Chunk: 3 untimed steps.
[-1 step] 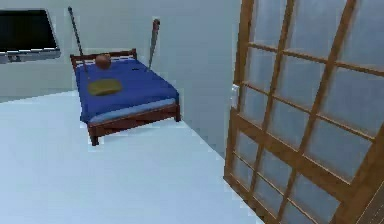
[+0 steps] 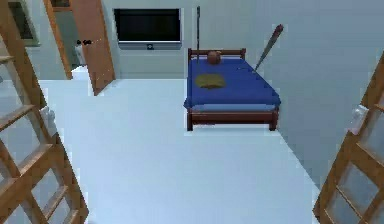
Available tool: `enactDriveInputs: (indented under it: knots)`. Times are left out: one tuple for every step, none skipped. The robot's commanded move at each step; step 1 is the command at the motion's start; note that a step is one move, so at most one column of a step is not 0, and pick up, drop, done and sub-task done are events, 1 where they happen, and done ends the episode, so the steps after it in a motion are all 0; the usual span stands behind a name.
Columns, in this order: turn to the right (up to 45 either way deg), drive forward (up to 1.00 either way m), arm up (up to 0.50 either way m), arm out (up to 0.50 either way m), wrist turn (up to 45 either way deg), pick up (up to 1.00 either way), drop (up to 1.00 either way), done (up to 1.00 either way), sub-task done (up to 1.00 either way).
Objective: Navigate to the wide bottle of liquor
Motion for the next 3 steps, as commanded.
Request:
enactDriveInputs:
  knots:
    - [0.0,1.0,0.0,0.0,0.0,0.0,0.0,0.0,0.0]
    - [0.0,0.35,0.0,0.0,0.0,0.0,0.0,0.0,0.0]
    - [-45.0,0.0,0.0,0.0,0.0,0.0,0.0,0.0,0.0]
